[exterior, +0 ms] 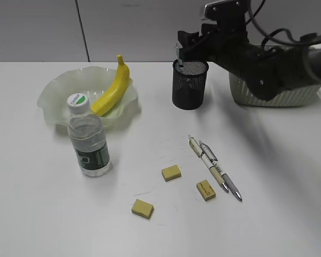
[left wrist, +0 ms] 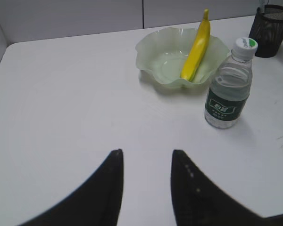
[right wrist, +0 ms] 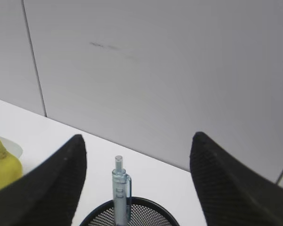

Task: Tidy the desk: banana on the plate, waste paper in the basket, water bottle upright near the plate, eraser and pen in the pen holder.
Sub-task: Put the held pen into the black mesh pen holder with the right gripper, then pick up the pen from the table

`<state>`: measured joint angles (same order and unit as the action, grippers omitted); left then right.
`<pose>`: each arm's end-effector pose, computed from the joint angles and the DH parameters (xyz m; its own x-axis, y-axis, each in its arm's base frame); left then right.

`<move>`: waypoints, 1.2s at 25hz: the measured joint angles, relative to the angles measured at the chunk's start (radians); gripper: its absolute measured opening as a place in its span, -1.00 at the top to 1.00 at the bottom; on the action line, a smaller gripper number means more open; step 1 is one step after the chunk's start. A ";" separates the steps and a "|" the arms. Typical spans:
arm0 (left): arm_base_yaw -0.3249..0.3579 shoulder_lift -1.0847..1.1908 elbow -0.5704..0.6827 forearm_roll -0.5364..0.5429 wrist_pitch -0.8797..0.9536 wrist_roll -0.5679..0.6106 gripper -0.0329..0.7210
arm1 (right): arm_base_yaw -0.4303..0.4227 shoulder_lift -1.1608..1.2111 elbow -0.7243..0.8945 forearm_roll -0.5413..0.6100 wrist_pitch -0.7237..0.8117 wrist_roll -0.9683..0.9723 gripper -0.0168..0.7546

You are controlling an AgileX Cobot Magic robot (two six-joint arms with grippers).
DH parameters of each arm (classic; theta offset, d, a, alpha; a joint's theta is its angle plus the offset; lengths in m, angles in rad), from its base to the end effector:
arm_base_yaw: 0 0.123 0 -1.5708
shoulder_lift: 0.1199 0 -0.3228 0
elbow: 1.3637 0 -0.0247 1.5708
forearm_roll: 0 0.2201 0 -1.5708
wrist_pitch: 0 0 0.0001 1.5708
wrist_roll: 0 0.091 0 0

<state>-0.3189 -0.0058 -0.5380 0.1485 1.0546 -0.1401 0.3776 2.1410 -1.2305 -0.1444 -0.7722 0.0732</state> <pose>-0.0677 0.0347 0.2728 -0.3986 0.0623 -0.9150 0.1732 0.9848 -0.0084 0.4276 0.1794 0.2221 -0.0382 -0.0479 -0.9981 -0.4614 0.8868 -0.0249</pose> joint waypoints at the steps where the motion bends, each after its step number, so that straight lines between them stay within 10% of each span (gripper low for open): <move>1: 0.000 0.000 0.000 0.000 0.000 0.000 0.24 | 0.000 -0.043 0.001 -0.001 0.074 0.000 -0.45; 17: 0.000 0.000 0.000 -0.002 0.000 0.000 0.26 | 0.000 -1.189 0.445 -0.002 1.679 -0.005 -0.05; 30: 0.001 0.176 -0.062 -0.015 -0.128 0.002 0.26 | 0.000 -2.056 0.714 0.042 1.817 -0.005 -0.04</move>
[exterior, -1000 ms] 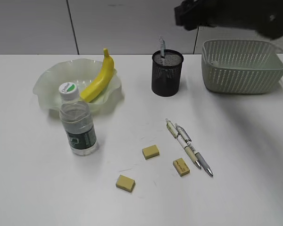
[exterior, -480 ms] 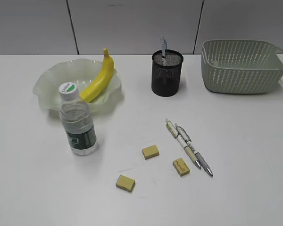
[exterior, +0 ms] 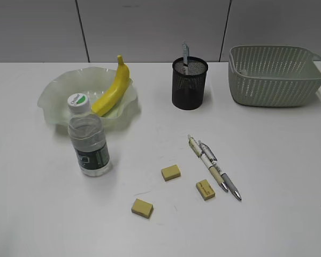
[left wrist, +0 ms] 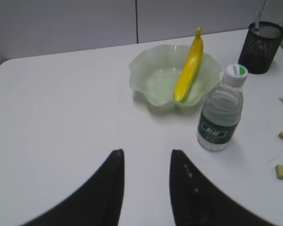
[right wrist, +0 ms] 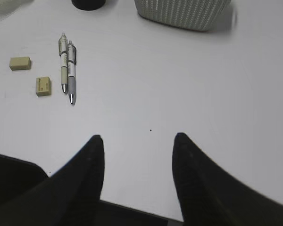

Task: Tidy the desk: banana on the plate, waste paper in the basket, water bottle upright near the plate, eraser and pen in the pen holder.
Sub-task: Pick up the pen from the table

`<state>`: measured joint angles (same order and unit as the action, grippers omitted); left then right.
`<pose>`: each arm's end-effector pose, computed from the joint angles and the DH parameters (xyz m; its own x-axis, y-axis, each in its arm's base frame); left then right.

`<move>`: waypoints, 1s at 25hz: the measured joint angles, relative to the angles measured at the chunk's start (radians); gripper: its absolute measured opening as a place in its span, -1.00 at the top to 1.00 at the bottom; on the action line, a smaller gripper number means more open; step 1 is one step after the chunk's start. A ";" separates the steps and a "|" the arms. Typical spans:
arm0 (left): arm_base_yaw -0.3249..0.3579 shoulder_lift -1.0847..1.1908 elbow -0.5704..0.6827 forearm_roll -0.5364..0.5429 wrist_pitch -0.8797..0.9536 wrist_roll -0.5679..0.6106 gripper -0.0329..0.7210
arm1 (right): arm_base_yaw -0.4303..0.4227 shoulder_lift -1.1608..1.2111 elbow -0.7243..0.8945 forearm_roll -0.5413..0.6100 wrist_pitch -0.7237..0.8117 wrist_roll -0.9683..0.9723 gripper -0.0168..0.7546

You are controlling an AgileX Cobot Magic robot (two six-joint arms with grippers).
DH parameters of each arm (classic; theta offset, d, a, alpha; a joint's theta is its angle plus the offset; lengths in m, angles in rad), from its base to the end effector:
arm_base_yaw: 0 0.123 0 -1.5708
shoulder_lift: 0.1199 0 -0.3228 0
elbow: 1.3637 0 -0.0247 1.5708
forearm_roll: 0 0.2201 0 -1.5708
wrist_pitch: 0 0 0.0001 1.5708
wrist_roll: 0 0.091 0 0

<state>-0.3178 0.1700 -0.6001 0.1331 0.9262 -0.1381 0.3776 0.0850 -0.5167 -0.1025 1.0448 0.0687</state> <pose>-0.0417 0.0239 0.3099 -0.3859 0.0665 -0.9201 0.1961 0.9805 -0.0114 -0.0516 -0.0291 0.2739 -0.4698 -0.1680 -0.8666 -0.2880 0.9572 -0.0294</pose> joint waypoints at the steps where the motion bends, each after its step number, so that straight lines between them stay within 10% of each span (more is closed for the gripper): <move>1: 0.000 0.044 -0.011 -0.020 -0.037 0.012 0.26 | 0.000 -0.026 0.003 0.003 0.000 0.000 -0.04; 8: -0.011 0.527 -0.202 -0.390 -0.231 0.351 0.28 | 0.000 -0.058 0.006 0.007 -0.001 0.000 -0.02; 12: -0.165 0.872 -0.399 -0.536 -0.272 0.474 0.29 | 0.000 -0.059 0.006 0.008 -0.001 0.000 0.04; 18: -0.510 1.386 -0.660 -0.319 -0.334 0.181 0.29 | 0.000 -0.060 0.006 0.008 -0.002 0.000 0.07; 25: -0.537 1.876 -0.978 -0.315 -0.232 -0.020 -0.08 | 0.000 -0.060 0.006 0.008 -0.002 0.000 0.07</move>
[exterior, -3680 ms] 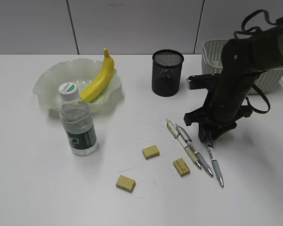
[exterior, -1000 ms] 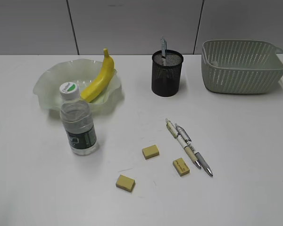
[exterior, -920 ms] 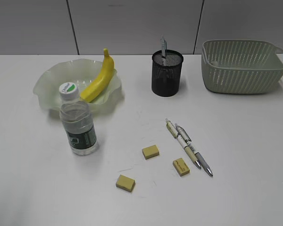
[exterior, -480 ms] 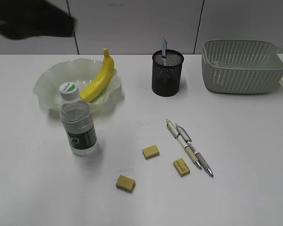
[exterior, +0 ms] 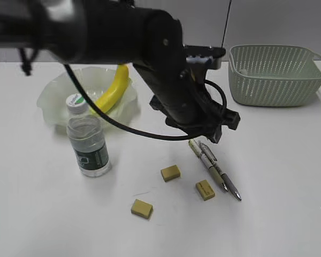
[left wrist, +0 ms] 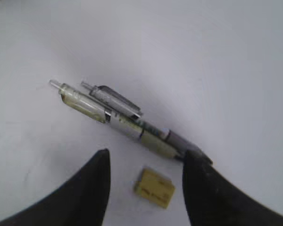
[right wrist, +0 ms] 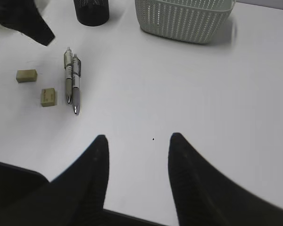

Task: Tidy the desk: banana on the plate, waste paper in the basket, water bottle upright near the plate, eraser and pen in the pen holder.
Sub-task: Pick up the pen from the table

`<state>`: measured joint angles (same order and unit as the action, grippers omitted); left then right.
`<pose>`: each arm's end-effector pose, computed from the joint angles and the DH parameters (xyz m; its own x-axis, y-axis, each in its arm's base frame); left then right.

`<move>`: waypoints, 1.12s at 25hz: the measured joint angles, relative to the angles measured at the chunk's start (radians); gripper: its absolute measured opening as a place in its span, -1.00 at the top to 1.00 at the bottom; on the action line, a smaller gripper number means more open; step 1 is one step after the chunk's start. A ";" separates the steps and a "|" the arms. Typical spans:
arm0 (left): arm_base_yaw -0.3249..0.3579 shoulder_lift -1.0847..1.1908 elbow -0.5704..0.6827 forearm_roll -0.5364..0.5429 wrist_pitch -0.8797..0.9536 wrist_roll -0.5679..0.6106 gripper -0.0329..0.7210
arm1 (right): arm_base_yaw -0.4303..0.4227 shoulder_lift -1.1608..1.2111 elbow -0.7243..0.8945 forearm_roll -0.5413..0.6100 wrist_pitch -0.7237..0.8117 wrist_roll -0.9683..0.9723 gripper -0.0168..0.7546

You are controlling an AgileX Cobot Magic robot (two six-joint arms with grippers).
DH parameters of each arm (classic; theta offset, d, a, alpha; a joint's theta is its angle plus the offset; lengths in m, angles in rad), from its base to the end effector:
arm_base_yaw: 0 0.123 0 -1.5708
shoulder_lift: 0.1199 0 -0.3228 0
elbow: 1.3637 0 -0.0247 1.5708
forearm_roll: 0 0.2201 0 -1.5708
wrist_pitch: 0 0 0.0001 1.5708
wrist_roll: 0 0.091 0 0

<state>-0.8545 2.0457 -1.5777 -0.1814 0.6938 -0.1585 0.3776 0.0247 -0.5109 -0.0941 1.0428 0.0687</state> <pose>0.2796 -0.3372 0.2523 -0.7806 0.4516 -0.4321 0.5819 0.7774 -0.2387 -0.0596 -0.0316 0.2687 -0.4251 -0.1459 -0.8933 -0.2912 0.9565 -0.0177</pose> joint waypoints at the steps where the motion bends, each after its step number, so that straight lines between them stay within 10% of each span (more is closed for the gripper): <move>1: 0.000 0.047 -0.040 0.013 0.005 -0.051 -0.09 | 0.000 0.000 0.000 0.000 0.000 0.000 0.07; 15: -0.004 0.292 -0.255 0.456 0.040 -0.685 0.03 | 0.000 0.000 0.000 0.001 -0.001 0.000 0.10; 28: -0.005 0.345 -0.257 0.476 0.027 -0.784 0.14 | 0.000 0.000 0.000 0.001 -0.001 0.000 0.10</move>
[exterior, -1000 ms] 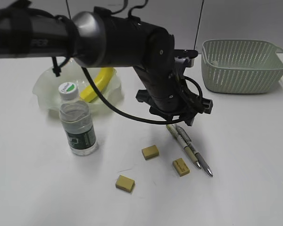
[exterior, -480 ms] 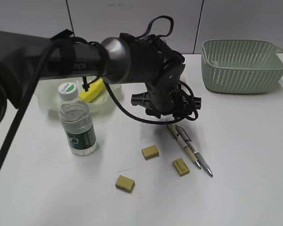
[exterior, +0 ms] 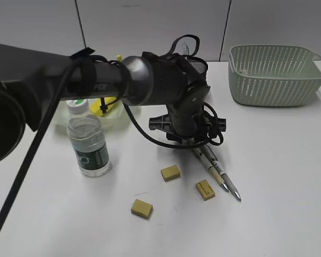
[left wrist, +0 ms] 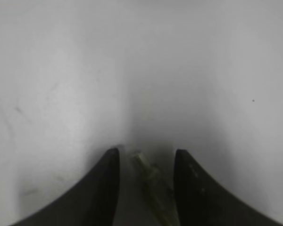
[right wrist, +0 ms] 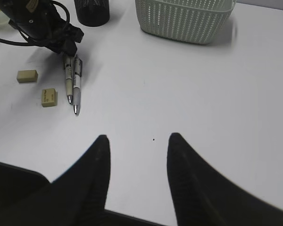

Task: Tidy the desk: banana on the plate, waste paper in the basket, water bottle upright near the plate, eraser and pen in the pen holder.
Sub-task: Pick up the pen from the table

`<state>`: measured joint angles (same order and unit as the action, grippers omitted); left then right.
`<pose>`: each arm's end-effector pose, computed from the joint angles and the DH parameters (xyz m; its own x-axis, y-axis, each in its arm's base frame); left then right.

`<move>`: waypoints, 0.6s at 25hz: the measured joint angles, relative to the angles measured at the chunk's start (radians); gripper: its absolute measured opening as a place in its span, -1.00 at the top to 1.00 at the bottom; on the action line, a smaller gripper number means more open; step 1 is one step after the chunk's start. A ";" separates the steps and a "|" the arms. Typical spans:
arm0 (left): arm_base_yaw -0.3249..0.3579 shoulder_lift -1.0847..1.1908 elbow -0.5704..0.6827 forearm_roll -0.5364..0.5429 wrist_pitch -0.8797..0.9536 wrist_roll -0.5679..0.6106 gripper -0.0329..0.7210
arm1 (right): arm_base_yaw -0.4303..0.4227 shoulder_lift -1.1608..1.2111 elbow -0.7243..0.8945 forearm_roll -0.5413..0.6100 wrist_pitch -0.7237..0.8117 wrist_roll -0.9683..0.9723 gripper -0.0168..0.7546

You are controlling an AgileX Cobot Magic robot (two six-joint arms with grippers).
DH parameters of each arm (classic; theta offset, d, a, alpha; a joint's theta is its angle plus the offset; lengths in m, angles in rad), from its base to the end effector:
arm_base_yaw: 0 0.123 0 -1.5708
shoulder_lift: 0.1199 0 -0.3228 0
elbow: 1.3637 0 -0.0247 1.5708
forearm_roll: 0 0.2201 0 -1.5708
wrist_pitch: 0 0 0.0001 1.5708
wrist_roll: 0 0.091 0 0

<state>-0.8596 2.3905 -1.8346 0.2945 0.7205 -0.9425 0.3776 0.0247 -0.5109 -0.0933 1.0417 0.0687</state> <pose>0.3416 -0.3697 0.1539 -0.9091 0.0654 -0.4114 0.1277 0.9838 -0.1257 -0.0595 -0.0315 0.2688 -0.4244 -0.1453 -0.8938 -0.2917 0.9564 -0.0170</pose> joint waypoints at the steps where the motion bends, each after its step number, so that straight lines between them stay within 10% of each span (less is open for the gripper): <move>1: 0.000 0.000 0.000 0.001 -0.001 -0.001 0.16 | 0.000 0.000 0.000 0.000 0.000 0.000 0.10; 15: -0.001 0.004 0.000 -0.046 -0.069 -0.001 0.46 | 0.000 0.000 0.000 0.000 0.000 0.000 0.10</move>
<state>-0.8607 2.3946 -1.8346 0.2483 0.6512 -0.9434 0.3776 0.0247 -0.5109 -0.0929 1.0417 0.0687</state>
